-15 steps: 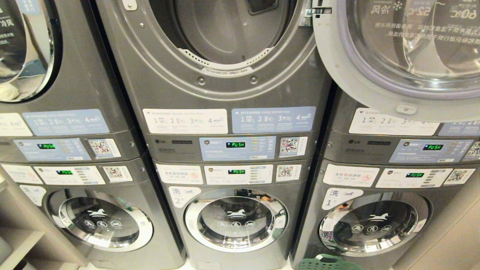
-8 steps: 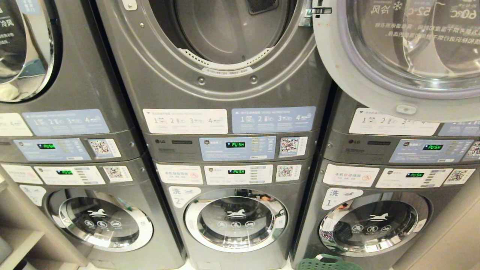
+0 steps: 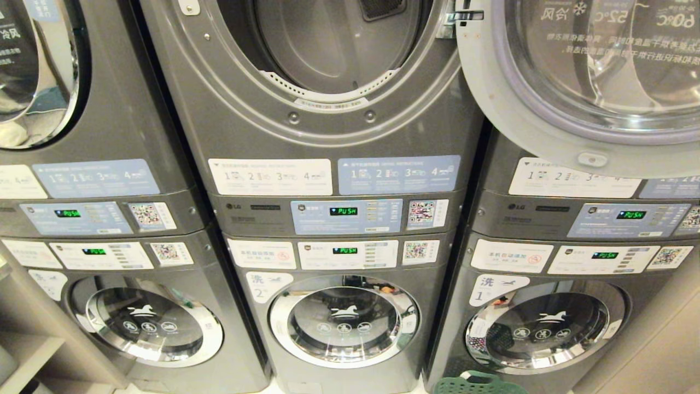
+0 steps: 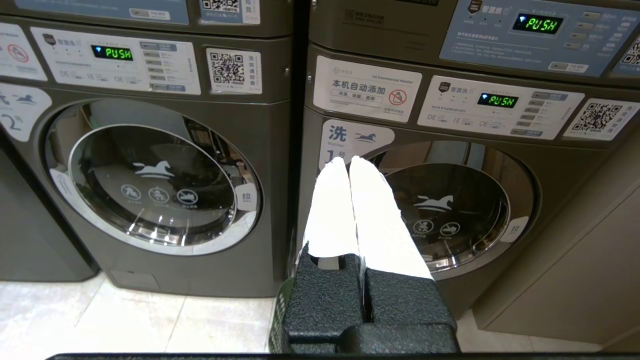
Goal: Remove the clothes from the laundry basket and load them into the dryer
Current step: Take the clothes out of the basket
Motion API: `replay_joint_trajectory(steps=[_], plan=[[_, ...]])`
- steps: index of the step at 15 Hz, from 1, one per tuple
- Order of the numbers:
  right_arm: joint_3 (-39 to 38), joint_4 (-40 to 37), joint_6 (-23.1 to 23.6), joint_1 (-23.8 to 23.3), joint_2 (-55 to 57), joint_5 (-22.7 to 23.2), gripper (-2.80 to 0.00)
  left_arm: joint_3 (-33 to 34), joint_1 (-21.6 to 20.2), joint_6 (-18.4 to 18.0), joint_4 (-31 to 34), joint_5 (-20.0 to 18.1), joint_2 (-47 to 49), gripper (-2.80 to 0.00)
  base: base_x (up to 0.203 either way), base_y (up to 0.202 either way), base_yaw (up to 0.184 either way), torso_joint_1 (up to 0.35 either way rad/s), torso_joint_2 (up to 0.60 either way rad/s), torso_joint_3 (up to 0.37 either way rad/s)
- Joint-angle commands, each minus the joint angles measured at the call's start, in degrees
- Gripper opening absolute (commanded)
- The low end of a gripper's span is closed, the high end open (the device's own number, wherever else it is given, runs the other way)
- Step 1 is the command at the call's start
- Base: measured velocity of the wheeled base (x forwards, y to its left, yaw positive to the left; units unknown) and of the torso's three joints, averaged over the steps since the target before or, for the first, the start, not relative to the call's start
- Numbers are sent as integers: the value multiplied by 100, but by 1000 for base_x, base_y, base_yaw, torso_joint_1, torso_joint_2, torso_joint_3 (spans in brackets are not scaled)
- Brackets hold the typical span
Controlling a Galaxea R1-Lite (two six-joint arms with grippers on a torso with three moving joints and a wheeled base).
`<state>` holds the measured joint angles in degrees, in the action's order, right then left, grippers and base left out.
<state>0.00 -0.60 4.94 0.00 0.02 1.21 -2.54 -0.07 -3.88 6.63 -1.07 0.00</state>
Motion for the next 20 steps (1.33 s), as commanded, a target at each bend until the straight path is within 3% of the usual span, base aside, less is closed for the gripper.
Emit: replay_joint_trajectory(steps=[1, 20], plan=[[0, -2, -72, 0, -2, -6, -280, -1, -1, 1, 5, 1, 2, -280, 0, 0, 0, 0, 0, 0], [0, 16, -178, 0, -2, -33, -280, -1, -1, 19, -1, -7, 9, -280, 0, 0, 0, -36, 81, 43]])
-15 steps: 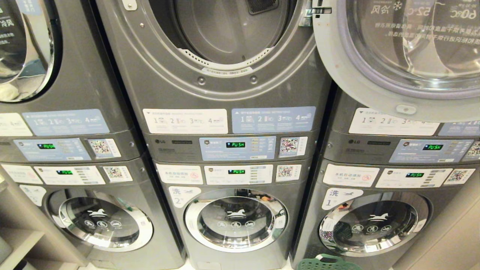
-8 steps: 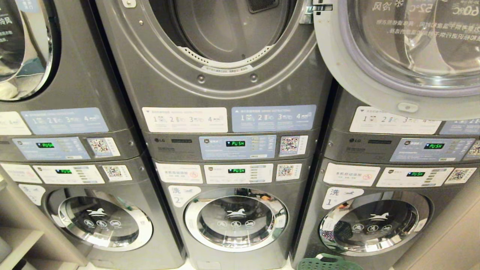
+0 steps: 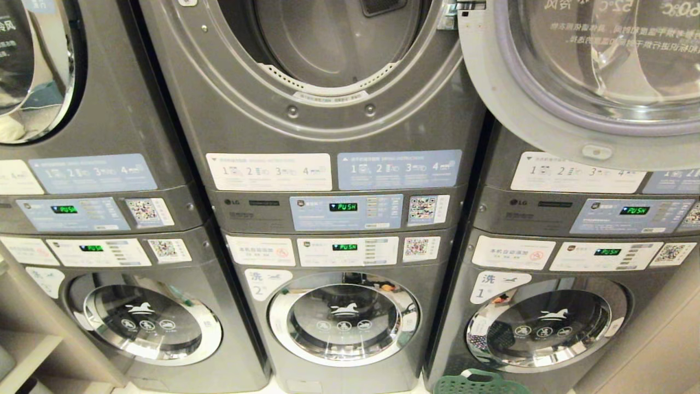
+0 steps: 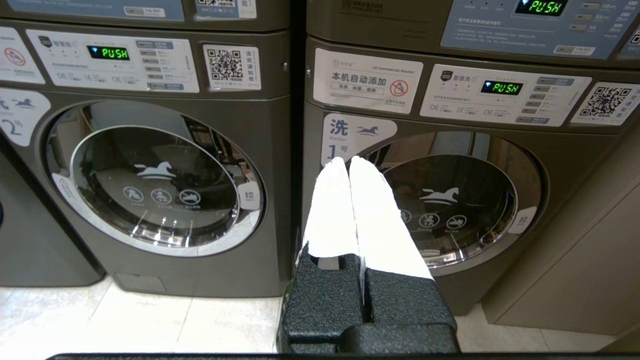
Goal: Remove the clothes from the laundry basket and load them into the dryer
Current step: Take the clothes out of the basket
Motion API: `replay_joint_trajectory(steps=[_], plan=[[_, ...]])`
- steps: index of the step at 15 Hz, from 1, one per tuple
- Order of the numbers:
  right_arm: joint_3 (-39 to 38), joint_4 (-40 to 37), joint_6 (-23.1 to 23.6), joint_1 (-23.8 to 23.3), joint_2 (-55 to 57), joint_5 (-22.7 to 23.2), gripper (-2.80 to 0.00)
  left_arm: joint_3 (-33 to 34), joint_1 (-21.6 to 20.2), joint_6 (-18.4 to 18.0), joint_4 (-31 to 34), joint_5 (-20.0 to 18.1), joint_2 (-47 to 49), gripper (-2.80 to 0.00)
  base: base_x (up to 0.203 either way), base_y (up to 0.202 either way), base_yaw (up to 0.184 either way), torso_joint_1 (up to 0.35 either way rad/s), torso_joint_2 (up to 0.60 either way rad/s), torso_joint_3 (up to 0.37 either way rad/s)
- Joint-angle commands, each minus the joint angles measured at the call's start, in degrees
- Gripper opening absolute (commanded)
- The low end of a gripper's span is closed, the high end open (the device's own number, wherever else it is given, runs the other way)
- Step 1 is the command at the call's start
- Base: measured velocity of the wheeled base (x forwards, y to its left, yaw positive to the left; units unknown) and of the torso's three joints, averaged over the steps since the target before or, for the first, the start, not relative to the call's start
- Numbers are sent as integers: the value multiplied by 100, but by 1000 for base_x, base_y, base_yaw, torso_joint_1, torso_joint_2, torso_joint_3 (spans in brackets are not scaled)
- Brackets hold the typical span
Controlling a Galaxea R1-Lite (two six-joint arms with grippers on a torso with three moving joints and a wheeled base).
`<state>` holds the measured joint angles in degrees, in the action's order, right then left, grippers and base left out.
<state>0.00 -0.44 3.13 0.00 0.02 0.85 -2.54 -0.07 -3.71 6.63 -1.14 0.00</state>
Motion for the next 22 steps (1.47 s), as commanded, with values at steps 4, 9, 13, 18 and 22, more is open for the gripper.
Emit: replay_joint_trajectory(steps=[4, 9, 13, 18, 22], plan=[[0, 0, 3, 0, -2, 3, -280, -1, -1, 2, 5, 8, 9, -280, 0, 0, 0, -60, 136, 73], [0, 0, -41, 0, -2, -6, -280, -1, -1, 2, 5, 8, 4, -280, 0, 0, 0, -58, 130, 68], [2, 9, -58, 0, -2, 11, -280, -1, -1, 2, 4, 8, 8, -280, 0, 0, 0, -64, 148, 80], [0, 15, -116, 0, -2, 3, -280, -1, -1, 2, 4, 8, 0, -280, 0, 0, 0, -68, 142, 80], [0, 9, -68, 0, -2, 11, -280, -1, -1, 2, 5, 8, 8, -280, 0, 0, 0, -75, 166, 88]])
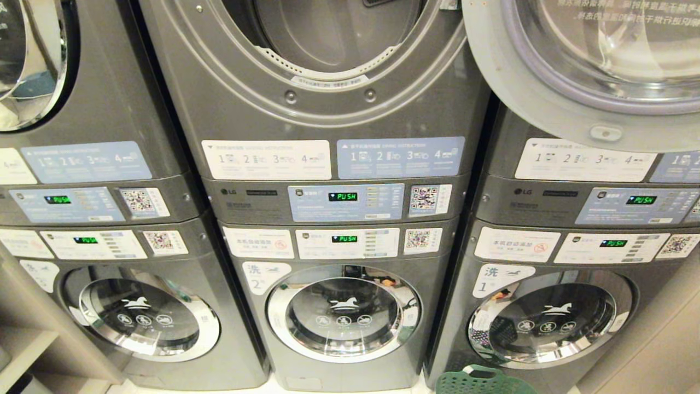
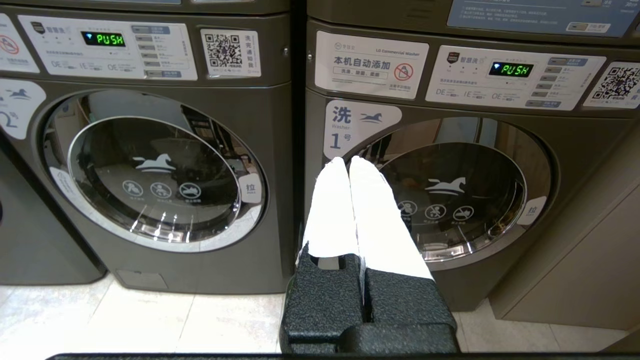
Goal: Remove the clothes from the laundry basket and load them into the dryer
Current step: Take the clothes out of the basket
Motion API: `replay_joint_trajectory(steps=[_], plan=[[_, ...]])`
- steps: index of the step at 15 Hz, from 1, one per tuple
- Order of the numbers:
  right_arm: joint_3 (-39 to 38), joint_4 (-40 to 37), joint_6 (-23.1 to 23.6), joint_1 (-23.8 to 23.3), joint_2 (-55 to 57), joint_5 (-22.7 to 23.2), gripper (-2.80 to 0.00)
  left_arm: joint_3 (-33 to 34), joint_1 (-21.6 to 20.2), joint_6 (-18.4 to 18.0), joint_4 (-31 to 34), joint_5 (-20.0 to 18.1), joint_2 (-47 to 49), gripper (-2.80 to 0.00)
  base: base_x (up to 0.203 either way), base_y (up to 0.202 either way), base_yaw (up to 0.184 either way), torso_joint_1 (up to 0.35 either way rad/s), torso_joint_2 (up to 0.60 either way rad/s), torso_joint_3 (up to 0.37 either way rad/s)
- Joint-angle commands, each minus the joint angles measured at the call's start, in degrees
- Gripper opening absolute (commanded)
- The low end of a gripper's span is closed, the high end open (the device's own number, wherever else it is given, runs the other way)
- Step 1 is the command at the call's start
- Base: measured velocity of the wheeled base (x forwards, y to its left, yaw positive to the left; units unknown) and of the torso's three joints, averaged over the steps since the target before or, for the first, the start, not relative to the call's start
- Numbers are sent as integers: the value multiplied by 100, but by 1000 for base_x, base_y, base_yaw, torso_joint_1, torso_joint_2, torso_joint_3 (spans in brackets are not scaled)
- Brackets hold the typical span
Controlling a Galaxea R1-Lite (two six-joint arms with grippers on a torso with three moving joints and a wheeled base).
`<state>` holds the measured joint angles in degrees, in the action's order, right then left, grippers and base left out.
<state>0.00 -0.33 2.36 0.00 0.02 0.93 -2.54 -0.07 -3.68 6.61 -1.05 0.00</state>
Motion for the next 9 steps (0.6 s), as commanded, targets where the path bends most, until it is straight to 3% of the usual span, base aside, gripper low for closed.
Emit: replay_joint_trajectory(steps=[1, 9], plan=[[0, -2, -8, 0, -2, 4, -280, -1, -1, -1, -1, -1, 3, -280, 0, 0, 0, -84, 186, 100], [5, -2, -17, 0, -2, 4, -280, -1, -1, -1, -2, -1, 0, -280, 0, 0, 0, -96, 211, 114]])
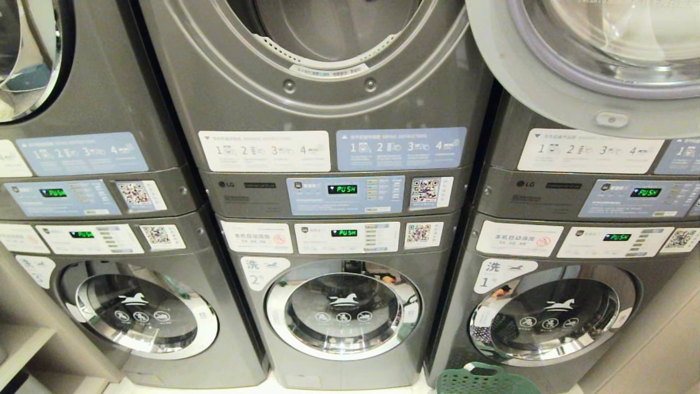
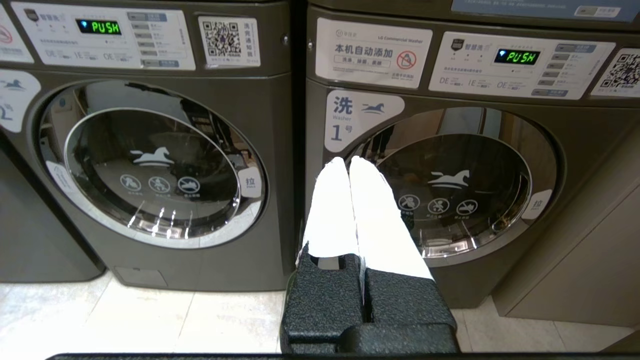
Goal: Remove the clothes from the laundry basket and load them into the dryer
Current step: Take the clothes out of the basket
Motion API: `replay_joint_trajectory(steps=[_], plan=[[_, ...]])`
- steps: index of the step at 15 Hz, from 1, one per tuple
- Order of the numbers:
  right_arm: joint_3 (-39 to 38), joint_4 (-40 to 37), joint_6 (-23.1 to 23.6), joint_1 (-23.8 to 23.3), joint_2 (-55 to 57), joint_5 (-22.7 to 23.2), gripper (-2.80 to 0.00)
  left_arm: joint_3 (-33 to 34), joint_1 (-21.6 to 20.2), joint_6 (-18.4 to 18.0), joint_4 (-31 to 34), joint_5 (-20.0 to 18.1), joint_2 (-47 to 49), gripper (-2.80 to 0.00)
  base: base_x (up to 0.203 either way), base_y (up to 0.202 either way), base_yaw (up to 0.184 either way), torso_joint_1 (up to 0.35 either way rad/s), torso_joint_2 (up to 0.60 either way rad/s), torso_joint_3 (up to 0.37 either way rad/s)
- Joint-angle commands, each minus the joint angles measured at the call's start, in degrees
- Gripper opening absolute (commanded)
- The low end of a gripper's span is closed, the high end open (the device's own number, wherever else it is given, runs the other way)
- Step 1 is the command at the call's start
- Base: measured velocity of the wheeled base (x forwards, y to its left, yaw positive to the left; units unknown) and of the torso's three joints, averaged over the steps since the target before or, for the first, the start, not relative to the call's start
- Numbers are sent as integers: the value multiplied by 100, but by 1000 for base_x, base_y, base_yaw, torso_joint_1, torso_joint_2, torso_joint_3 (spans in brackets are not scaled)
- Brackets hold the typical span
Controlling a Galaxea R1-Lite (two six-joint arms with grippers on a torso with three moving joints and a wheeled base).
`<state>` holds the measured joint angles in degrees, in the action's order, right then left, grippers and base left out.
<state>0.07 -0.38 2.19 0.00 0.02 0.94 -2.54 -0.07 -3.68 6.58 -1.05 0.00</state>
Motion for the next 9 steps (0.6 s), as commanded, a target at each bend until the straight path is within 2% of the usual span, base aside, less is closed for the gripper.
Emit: replay_joint_trajectory(steps=[1, 9], plan=[[1, 2, 1, 0, -2, 3, -280, -1, -1, -1, 1, -1, 9, -280, 0, 0, 0, -128, 279, 159], [1, 2, -35, 0, 6, -6, -280, -1, -1, -1, 1, -1, 2, -280, 0, 0, 0, -137, 306, 165]])
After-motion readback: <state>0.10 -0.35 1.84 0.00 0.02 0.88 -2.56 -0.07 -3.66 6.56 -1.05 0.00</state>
